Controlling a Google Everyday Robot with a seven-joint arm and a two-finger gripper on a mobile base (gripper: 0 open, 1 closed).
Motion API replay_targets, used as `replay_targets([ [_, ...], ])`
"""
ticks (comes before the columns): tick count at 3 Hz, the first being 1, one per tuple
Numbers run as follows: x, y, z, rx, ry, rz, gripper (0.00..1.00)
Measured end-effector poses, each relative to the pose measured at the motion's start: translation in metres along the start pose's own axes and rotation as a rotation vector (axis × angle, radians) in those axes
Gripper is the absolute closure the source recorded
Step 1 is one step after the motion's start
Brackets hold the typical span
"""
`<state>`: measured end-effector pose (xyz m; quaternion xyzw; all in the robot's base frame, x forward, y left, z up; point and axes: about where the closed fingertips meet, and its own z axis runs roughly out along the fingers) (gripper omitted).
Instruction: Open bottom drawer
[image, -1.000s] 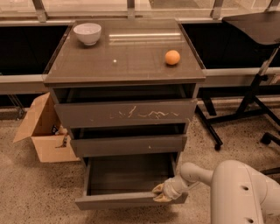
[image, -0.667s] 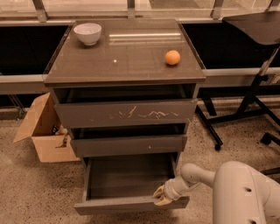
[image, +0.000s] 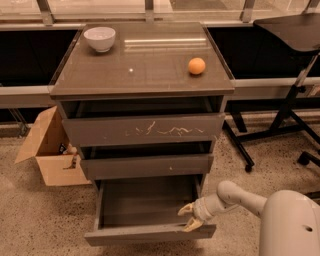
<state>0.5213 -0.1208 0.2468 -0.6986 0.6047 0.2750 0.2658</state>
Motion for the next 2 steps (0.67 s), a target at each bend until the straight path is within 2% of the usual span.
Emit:
replay_targets([
  [1, -0.009, -0.008, -0.029, 0.041, -0.039, -0.043, 0.01],
  [2, -0.019, -0.014, -0.057, 0.072, -0.063, -0.087, 0.00],
])
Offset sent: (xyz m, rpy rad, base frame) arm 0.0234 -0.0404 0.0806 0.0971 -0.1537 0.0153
